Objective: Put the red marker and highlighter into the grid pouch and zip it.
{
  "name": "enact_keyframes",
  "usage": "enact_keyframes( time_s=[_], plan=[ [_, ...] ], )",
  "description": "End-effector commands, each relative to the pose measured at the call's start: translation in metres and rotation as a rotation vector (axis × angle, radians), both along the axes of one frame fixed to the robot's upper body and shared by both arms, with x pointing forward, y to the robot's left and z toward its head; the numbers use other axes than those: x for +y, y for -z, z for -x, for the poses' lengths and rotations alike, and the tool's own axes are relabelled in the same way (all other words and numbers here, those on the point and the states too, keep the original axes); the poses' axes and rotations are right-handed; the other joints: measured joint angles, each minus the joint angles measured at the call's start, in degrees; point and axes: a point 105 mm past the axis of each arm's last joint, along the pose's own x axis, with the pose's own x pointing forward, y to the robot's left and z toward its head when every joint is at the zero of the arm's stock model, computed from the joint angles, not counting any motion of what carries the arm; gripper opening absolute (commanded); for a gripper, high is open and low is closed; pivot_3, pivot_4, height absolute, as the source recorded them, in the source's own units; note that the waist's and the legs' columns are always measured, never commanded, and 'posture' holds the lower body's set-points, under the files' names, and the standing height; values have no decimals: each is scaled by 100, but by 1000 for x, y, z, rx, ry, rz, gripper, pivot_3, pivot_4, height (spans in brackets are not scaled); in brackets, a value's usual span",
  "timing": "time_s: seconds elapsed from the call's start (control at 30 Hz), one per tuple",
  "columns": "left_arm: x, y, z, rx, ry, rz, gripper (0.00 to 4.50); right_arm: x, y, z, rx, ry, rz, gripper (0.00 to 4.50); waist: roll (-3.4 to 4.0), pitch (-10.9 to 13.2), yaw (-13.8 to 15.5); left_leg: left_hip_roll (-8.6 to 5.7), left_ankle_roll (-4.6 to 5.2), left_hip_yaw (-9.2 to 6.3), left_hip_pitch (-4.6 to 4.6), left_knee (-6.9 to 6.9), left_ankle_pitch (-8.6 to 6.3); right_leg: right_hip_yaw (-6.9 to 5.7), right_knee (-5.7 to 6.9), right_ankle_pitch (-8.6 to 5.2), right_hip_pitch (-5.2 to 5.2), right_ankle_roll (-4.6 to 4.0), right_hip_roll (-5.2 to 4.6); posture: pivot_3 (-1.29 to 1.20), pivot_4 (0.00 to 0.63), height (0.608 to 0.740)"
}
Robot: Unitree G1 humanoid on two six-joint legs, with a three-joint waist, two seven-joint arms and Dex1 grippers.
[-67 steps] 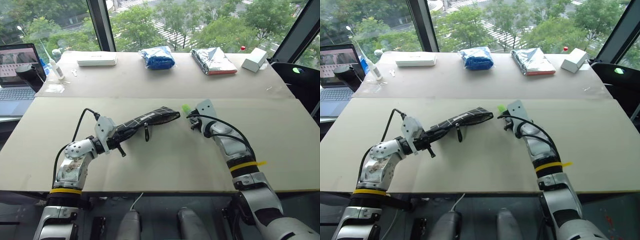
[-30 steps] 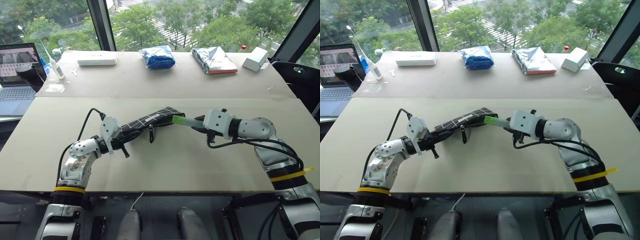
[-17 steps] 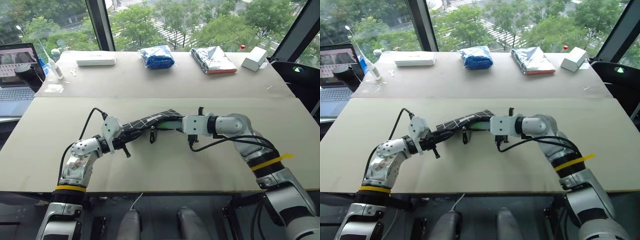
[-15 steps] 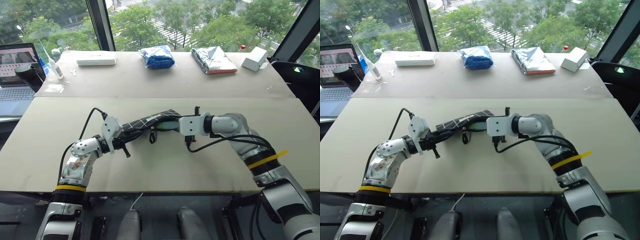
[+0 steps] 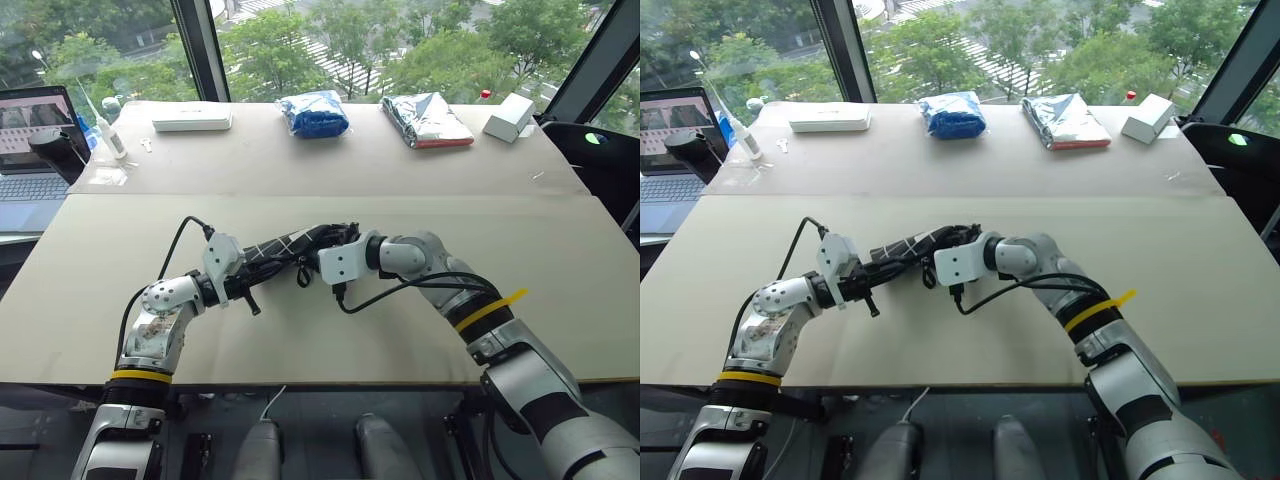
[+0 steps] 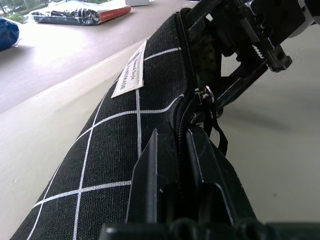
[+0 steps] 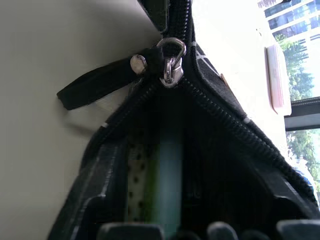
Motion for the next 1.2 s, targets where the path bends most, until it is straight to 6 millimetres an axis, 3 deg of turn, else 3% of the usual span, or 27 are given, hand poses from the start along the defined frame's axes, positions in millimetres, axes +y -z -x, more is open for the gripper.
enact_keyframes(
  time_s=[0.03,0.17,0.23,0.3,0.37,0.47,0.57,0.7,0.83,0.97,1.2],
  plan=[
    [-1,-14,1,-55,7,7,0,-22,-41,-12,-21,65,-157,3931,0,0,3,0,0,-1,0,0,0,0,0,0,0,0,0,0,150,740],
    [-1,-14,1,-55,7,8,0,-43,-56,-6,98,74,-316,3931,0,0,9,-1,0,-1,0,0,0,1,-1,0,2,0,-1,0,150,740],
    [-1,-13,1,-53,7,10,0,-61,-66,3,294,91,-523,3931,0,0,13,0,0,-1,0,-1,0,0,-1,0,2,0,0,0,150,740],
    [-2,-12,2,-47,11,9,0,-83,-64,33,624,37,-671,3931,0,0,47,0,0,-3,-1,-2,0,-1,-1,0,4,0,-1,0,150,740],
    [-1,-11,3,-44,12,7,0,-96,-60,62,797,-24,-698,3931,0,0,113,-1,2,-7,-5,0,-1,-3,-5,0,10,0,-3,0,150,740],
    [0,-10,2,-42,14,4,0,-109,-42,77,903,57,-698,3931,0,1,92,-3,3,-5,-2,5,-2,-2,-5,0,12,1,-4,0,150,740],
    [-1,-11,1,-41,20,0,0,-110,-10,89,950,152,-599,3931,0,0,66,5,3,-2,10,4,-2,3,1,-12,11,18,8,0,150,740],
    [-4,-12,-1,-41,33,-1,0,-91,24,79,930,273,-588,3931,0,0,37,6,3,2,8,5,-2,10,0,-30,7,46,10,0,150,740],
    [-6,-13,-2,-41,45,0,0,-62,34,55,875,367,-649,3931,0,0,43,5,3,0,0,5,-2,8,1,-30,2,45,10,0,150,740],
    [-8,-13,-2,-42,49,0,0,-29,30,43,881,368,-699,3931,0,0,48,3,2,-1,-1,7,-1,7,1,-21,1,34,8,0,150,740],
    [-7,-12,-2,-41,40,4,0,14,19,42,929,276,-700,3931,0,0,94,3,2,-3,-3,6,-1,1,-1,-4,1,5,7,0,150,740]
  ],
)
